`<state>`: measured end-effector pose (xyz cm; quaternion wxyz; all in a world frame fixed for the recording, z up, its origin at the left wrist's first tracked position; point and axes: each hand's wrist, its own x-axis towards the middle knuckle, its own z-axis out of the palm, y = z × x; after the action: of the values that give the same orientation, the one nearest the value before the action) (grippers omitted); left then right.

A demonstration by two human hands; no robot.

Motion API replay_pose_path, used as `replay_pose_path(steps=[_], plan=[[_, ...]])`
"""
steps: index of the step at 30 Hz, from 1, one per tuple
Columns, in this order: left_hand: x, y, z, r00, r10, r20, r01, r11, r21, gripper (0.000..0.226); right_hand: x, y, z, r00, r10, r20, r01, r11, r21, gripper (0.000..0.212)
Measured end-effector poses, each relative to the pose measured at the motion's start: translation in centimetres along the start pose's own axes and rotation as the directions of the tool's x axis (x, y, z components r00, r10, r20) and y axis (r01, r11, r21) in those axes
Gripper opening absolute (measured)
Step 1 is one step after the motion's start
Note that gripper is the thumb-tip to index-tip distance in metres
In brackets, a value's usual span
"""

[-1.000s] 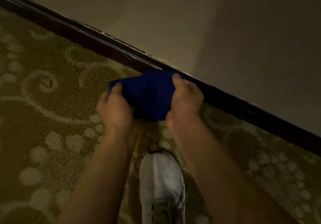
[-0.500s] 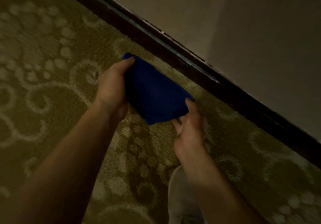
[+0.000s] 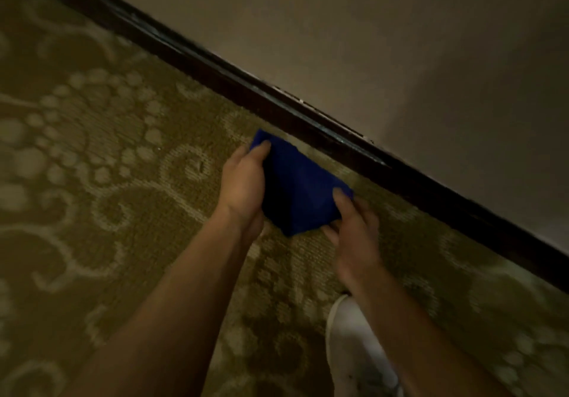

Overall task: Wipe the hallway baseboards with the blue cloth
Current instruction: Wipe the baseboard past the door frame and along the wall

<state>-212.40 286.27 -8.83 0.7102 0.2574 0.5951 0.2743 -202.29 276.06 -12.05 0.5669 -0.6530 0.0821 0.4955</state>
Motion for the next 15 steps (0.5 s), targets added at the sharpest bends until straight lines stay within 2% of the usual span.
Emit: replay_pose_path(steps=[3, 6, 10, 12, 15], plan=[[-3.2, 0.9, -2.8, 1.0, -0.023, -0.012, 0.023, 0.999, 0.023, 0.015, -2.9, -1.5, -0.2, 0.997, -0.075, 0.021, 0.077, 0.968, -0.24, 0.015], [-6.6, 3.4, -3.8, 0.996, -0.081, -0.021, 0.082, 0.996, 0.025, 0.012, -6.2, -4.2, 0.4, 0.998, -0.068, 0.014, 0.069, 0.951, -0.301, 0.007], [-6.9, 6.7, -2.4, 0.999, -0.026, -0.034, 0.028, 0.999, 0.035, 0.015, -6.9, -6.2, 1.5, 0.999, 0.025, -0.029, -0.029, 0.988, -0.149, 0.01], [-5.5, 7.8, -1.3, 1.0, 0.009, -0.023, -0.008, 0.999, 0.045, 0.017, -5.7, -6.0, 2.1, 0.998, 0.044, -0.038, -0.045, 0.999, -0.023, 0.026], [-2.7, 8.1, -1.3, 1.0, -0.029, -0.002, 0.029, 0.995, 0.094, 0.014, -3.9, -4.4, 3.3, 0.996, 0.067, -0.057, -0.055, 0.981, 0.187, 0.041]])
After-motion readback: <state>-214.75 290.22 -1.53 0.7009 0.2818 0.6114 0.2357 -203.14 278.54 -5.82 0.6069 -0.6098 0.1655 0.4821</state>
